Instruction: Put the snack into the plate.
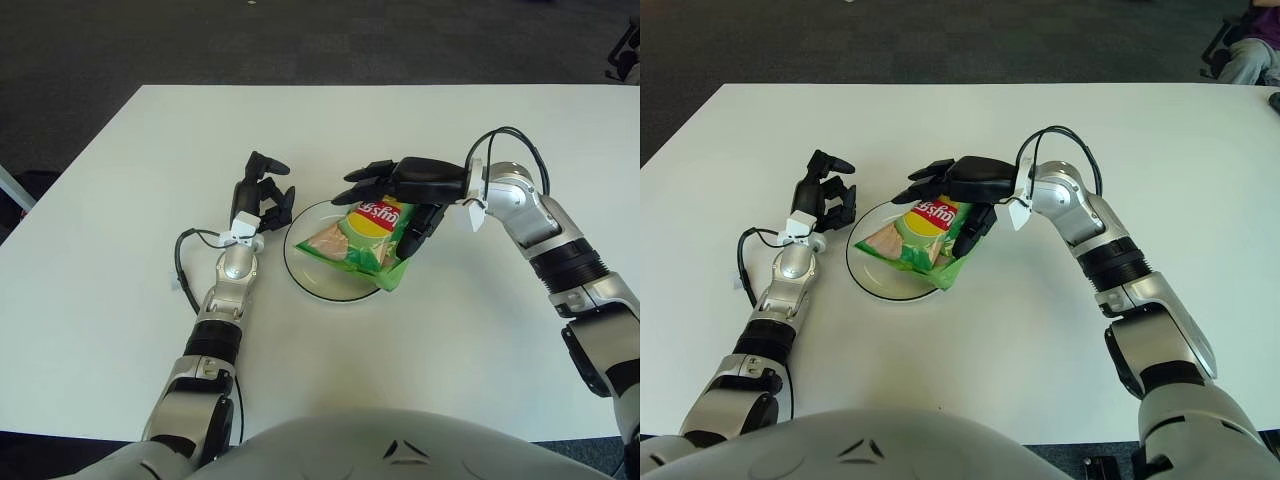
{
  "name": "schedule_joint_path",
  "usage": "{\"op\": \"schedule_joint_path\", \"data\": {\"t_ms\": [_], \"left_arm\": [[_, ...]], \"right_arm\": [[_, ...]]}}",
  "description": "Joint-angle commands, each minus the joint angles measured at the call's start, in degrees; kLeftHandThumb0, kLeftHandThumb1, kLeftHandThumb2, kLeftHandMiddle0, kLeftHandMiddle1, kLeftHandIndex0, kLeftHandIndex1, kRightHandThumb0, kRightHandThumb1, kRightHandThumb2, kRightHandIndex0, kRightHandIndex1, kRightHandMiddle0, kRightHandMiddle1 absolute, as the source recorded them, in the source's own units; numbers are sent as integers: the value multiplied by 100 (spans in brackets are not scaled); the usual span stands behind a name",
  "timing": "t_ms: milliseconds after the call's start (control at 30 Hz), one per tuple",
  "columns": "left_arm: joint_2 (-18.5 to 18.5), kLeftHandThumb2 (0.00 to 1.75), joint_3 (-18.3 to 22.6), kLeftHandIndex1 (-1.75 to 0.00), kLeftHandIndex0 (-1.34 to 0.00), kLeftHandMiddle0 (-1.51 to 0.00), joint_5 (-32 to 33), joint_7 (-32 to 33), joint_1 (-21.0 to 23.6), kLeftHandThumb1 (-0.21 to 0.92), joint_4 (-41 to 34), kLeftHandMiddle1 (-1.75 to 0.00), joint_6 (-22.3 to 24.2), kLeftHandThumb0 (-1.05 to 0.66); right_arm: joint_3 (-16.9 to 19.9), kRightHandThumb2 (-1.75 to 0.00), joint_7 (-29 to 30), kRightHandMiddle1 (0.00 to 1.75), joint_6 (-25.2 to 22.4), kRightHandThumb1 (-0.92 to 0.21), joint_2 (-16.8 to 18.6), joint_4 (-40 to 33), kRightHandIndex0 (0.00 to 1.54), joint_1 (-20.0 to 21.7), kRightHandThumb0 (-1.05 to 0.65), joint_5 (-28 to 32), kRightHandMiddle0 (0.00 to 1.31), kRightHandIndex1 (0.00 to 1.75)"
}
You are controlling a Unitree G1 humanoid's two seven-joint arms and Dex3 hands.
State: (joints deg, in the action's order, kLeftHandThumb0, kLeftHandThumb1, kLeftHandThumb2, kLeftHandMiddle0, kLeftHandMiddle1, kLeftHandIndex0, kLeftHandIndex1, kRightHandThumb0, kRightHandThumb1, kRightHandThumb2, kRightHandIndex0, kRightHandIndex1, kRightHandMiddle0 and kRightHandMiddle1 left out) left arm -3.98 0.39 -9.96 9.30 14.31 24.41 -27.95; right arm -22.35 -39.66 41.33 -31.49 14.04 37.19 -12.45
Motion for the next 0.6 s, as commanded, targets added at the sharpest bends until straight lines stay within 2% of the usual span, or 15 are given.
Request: {"op": "schedule_joint_path", "data": {"t_ms": [0,200,433,567], "left_arm": [[24,86,-25,-175,-36,-90,-6,3,-146,66,10,-175,59,-38],[21,85,-42,-175,-36,-90,7,-10,-139,67,22,-175,49,-38],[8,85,-53,-175,-35,-90,16,-15,-128,67,55,-175,9,-38],[8,86,-57,-175,-36,-91,8,-2,-123,66,75,-175,-2,-39]], "right_arm": [[77,-18,112,0,80,-92,131,62,9,-30,-20,-17,24,0],[155,-19,210,0,37,-92,253,232,4,134,-30,-50,19,0],[608,-16,-259,0,-119,-92,218,598,0,713,-52,955,14,0],[889,-17,-1135,0,-985,-92,-160,137,0,1088,-66,1862,11,0]]}}
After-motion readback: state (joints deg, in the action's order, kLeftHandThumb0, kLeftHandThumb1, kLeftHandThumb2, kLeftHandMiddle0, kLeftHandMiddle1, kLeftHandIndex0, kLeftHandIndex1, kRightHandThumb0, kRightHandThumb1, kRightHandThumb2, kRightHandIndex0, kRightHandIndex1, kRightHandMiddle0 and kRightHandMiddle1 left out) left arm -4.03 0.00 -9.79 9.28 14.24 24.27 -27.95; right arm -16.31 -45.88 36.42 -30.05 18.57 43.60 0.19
